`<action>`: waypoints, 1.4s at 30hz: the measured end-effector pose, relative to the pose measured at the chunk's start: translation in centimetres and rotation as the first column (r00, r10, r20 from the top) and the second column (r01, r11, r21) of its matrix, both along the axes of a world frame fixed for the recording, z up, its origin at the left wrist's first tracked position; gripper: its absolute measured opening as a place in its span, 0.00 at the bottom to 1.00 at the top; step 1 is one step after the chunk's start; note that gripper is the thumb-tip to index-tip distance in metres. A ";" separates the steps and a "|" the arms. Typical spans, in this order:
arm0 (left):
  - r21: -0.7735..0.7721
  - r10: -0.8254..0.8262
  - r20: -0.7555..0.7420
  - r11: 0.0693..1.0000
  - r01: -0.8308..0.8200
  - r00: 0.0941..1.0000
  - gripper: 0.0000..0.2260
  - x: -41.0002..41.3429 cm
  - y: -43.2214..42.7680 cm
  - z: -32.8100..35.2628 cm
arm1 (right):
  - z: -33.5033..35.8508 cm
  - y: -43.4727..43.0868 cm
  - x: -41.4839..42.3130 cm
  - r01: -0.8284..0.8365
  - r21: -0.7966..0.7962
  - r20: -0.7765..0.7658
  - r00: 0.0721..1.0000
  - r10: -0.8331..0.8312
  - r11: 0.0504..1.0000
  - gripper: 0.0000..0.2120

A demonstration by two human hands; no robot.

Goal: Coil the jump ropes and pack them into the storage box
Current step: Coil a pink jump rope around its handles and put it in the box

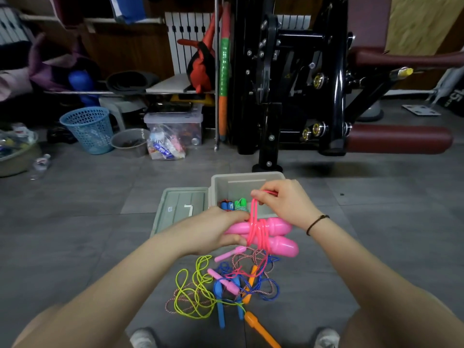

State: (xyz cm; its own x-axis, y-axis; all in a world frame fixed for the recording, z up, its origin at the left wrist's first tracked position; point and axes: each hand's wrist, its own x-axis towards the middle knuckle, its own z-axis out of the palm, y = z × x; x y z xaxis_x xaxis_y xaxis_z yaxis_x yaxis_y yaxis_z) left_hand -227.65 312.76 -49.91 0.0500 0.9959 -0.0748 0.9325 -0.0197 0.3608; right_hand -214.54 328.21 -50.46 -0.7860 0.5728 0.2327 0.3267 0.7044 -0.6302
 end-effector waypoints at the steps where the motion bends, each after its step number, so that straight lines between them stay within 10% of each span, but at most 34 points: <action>1: 0.021 0.005 -0.003 1.000 -0.005 1.000 0.19 0.4 -0.3 0.2 | 0.3 -0.1 -0.1 -0.018 -0.058 0.006 1.000 0.018 0.998 0.15; 5: 0.161 0.021 0.254 0.985 -0.064 0.967 0.24 0.2 -1.1 0.2 | -0.3 1.5 0.3 -0.161 -0.592 0.088 0.961 0.261 0.790 0.13; 8: 0.250 0.040 0.652 0.932 -0.264 0.757 0.25 -0.1 -1.5 0.9 | -1.2 1.6 -0.1 -0.135 -0.757 0.099 0.943 0.316 0.640 0.05; 12: 0.263 0.052 0.883 0.770 -0.581 0.467 0.29 -0.8 -0.7 0.9 | -0.8 -1.5 -1.5 -0.196 -0.702 -0.052 0.973 0.225 0.685 0.15; 17: 0.111 0.280 0.908 0.556 -0.824 0.312 0.04 -1.4 0.7 -0.8 | -0.3 -3.4 -2.9 -0.236 -0.652 -0.073 0.965 0.251 0.721 0.12; 22: -0.215 0.133 0.976 0.715 -0.665 -0.173 0.04 -0.2 1.5 -0.8 | -0.8 -4.7 -3.5 -0.316 -0.751 -0.171 0.941 0.292 0.580 0.15; 27: -0.179 0.068 0.979 0.725 -0.665 -0.190 0.04 -1.3 1.3 0.7 | -1.0 -5.6 -4.3 -0.374 -0.806 -0.251 0.918 0.307 0.459 0.17; 42: 0.065 -0.279 0.951 0.596 -0.800 -0.130 0.04 -3.6 0.5 4.3 | -5.6 -2.6 -5.4 -0.270 -0.276 0.249 0.907 0.340 0.922 0.12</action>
State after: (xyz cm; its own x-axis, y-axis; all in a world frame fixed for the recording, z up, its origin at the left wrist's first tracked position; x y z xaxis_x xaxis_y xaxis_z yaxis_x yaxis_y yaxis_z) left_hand -231.25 313.23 -45.57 -0.7595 0.6364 0.1350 -0.3172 -0.5434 0.7772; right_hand -219.92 325.60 -56.08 -0.9428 0.3036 -0.1380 0.3100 0.6453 -0.6982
